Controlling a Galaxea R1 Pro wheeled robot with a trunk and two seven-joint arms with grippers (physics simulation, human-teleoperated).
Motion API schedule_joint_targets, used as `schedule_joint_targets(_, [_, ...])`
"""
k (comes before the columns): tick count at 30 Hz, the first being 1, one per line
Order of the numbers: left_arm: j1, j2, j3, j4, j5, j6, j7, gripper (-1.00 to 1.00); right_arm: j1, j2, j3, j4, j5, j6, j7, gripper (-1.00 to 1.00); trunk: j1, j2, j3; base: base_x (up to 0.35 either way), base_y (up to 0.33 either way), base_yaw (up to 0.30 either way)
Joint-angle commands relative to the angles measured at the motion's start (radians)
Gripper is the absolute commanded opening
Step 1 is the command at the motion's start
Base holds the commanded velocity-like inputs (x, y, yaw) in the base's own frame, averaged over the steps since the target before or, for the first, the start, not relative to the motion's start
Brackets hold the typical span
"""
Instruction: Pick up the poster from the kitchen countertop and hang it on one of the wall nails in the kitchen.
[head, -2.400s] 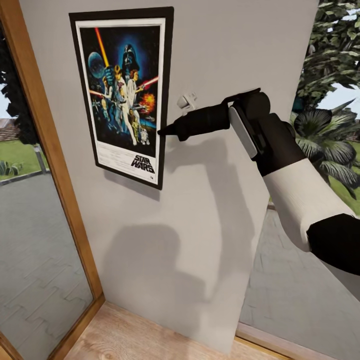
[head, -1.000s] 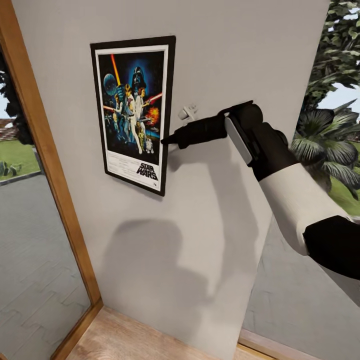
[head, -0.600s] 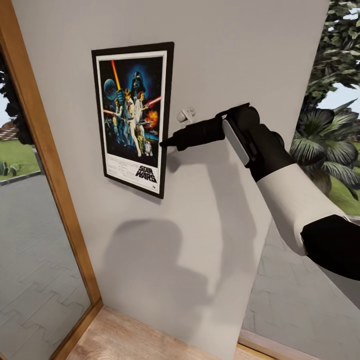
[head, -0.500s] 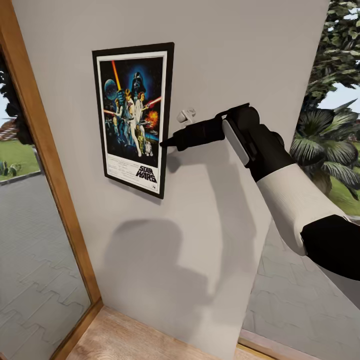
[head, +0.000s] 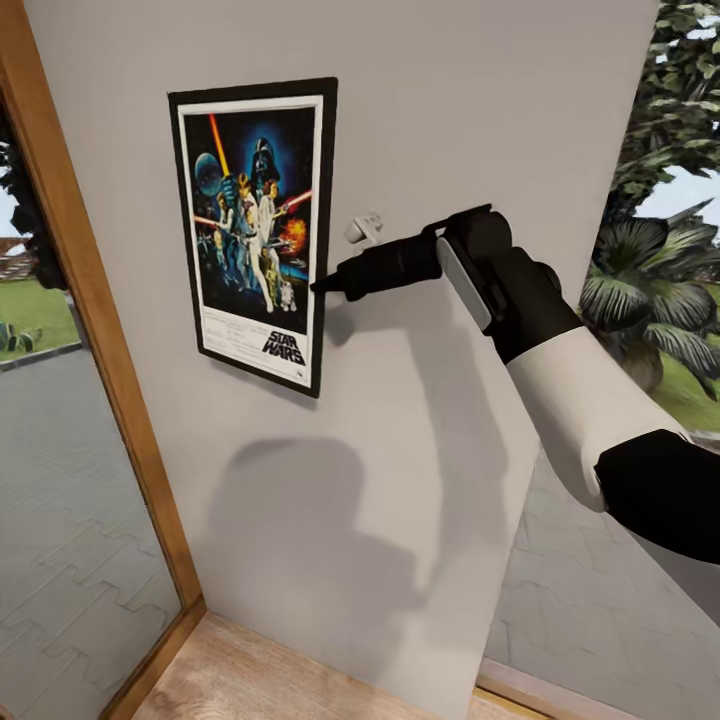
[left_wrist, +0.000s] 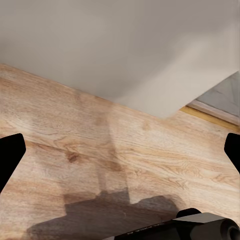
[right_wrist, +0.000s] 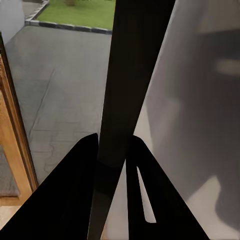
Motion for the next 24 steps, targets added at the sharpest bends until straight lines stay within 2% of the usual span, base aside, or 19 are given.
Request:
schedule_joint_targets(1, [0.001, 0.0, 0.001, -0.001, 0.004, 0.0, -0.004, 1.0, 0.0, 0.0, 0.0, 0.0, -0.006, 0.006, 0.0, -1.0, 0.0, -0.001, 0.0, 0.0, 0.0, 0.0])
schedule_joint_targets(24, [0.001, 0.0, 0.0, -0.001, 0.004, 0.0, -0.004, 1.0, 0.0, 0.002, -0.003, -0.003, -0.006, 0.004, 0.0, -1.0, 0.0, -0.001, 0.0, 0.0, 0.0, 0.0])
